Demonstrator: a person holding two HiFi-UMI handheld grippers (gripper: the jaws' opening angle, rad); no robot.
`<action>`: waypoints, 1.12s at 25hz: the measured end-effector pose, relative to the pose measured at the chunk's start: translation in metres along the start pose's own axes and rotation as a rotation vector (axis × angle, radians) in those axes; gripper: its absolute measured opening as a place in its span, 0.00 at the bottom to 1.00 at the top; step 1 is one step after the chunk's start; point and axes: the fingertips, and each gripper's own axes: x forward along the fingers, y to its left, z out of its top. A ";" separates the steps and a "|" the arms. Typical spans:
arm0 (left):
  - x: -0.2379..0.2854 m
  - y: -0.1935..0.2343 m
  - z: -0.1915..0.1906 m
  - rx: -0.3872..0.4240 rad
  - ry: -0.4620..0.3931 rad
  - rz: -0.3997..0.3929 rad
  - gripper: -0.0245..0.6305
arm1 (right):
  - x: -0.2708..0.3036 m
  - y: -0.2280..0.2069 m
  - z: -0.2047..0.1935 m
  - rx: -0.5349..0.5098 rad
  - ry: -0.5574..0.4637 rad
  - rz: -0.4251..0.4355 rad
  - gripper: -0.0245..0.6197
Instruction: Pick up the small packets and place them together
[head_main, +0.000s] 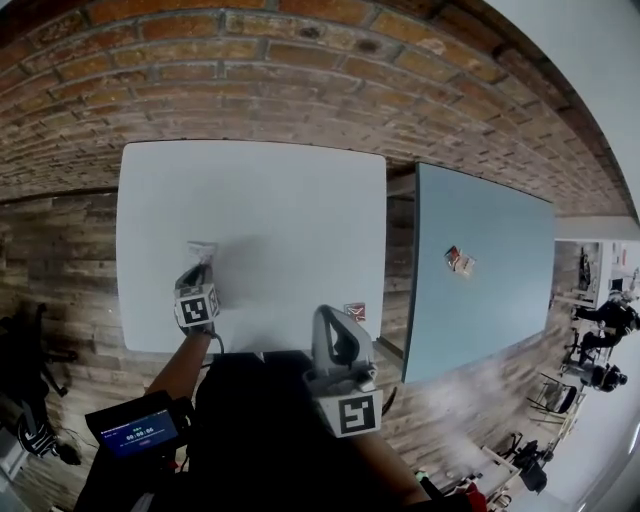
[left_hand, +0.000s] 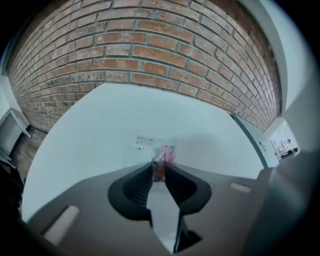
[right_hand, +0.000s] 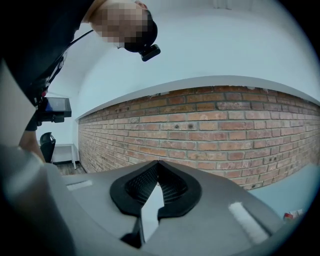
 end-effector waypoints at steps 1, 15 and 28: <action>-0.003 -0.007 -0.009 -0.002 0.001 0.000 0.15 | -0.005 -0.002 0.000 0.000 -0.003 -0.002 0.04; -0.020 -0.028 -0.038 0.065 -0.091 0.081 0.18 | -0.079 -0.042 -0.002 -0.016 -0.010 -0.036 0.04; -0.118 -0.116 0.016 0.091 -0.359 -0.189 0.04 | -0.088 -0.043 -0.006 0.018 -0.046 0.026 0.04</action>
